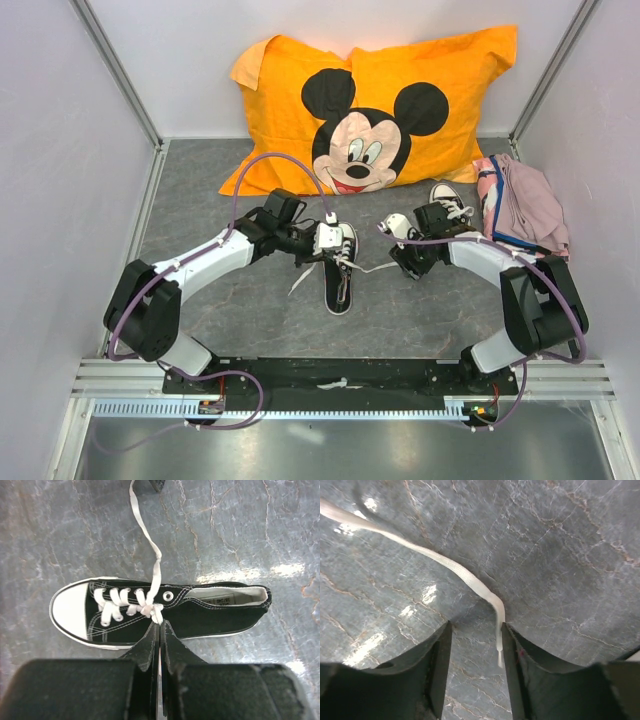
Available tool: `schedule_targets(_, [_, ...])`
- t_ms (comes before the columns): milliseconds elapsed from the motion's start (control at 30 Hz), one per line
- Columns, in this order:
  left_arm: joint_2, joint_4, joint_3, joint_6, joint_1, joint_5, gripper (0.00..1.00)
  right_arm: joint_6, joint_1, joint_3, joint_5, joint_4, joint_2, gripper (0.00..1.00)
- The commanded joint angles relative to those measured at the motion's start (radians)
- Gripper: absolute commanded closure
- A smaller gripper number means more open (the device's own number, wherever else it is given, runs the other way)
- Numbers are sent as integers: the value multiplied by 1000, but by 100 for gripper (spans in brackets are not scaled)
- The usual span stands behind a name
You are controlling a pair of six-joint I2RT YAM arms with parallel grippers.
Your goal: Tie the shoes
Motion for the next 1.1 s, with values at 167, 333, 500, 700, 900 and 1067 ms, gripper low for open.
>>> schedule_targets(167, [-13,100,-25,-103,-4,46,98,8,-6,27,26,15,55,59])
schedule_targets(333, [-13,108,-34,-92,-4,52,98,18,-9,19,56,29,57,92])
schedule_targets(500, [-13,109,-37,-83,-4,52,98,31,-24,36,69,21,17,100])
schedule_targets(700, [-8,109,-37,-78,-4,58,98,14,-43,65,6,-45,-40,75])
schedule_targets(900, [4,108,-31,-77,-4,59,98,-6,-46,102,-34,-69,-5,31])
schedule_targets(1067, [10,108,-22,-75,-4,62,98,-54,-46,108,-26,-68,64,35])
